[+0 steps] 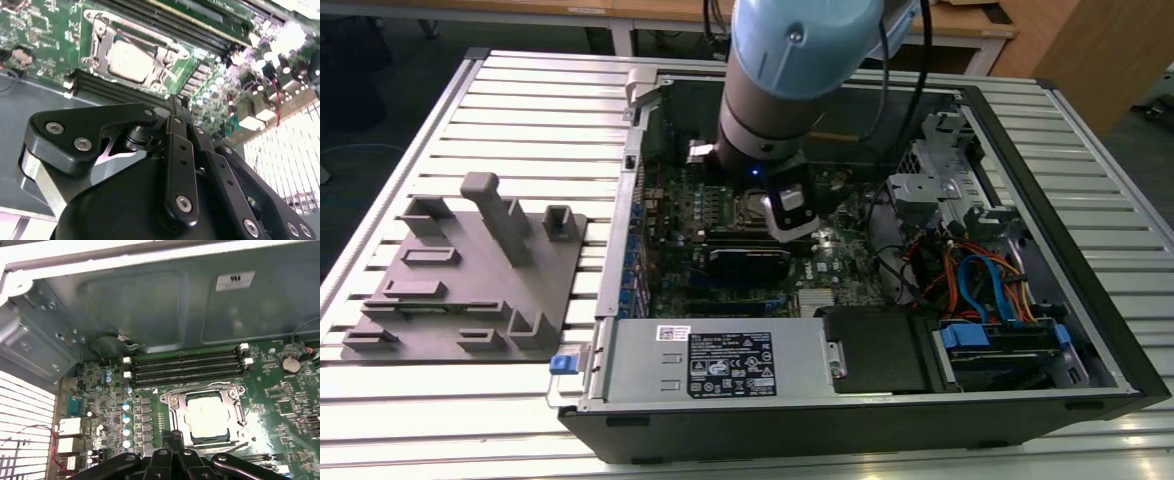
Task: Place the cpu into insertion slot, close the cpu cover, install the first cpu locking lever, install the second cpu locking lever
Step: 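Install the second cpu locking lever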
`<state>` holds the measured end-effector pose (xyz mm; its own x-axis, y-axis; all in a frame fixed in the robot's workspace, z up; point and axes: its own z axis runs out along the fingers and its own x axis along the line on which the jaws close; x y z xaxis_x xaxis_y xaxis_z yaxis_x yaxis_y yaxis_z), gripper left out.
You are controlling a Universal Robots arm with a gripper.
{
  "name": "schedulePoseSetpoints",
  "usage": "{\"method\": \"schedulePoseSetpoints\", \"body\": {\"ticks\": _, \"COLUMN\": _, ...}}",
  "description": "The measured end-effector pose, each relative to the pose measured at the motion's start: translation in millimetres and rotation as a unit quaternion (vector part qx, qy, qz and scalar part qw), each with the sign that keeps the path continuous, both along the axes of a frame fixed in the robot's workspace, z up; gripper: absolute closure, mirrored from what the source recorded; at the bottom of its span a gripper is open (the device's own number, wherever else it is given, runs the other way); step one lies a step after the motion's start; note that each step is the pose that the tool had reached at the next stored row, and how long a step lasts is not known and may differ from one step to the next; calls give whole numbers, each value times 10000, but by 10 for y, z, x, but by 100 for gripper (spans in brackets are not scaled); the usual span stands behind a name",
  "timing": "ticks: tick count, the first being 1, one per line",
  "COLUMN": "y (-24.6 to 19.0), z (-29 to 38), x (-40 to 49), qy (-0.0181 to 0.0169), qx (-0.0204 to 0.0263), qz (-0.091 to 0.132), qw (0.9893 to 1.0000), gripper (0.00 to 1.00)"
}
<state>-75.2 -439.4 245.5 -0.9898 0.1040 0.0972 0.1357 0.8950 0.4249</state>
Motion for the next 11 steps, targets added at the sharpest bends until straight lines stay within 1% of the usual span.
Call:
{"method": "schedulePoseSetpoints", "body": {"ticks": 2, "y": 0, "z": 56, "x": 0, "qy": 0, "qx": -1, "qz": 0, "qw": 10000, "gripper": 90}}
{"method": "schedulePoseSetpoints", "body": {"ticks": 5, "y": 0, "z": 113, "x": 0, "qy": 0, "qx": 0, "qz": 0, "qw": 10000, "gripper": 90}}
{"method": "schedulePoseSetpoints", "body": {"ticks": 6, "y": 0, "z": 122, "x": 0, "qy": 0, "qx": 0, "qz": 0, "qw": 10000, "gripper": 90}}
{"method": "schedulePoseSetpoints", "body": {"ticks": 11, "y": 0, "z": 121, "x": 8, "qy": 0, "qx": -2, "qz": -6, "qw": 10000, "gripper": 90}}
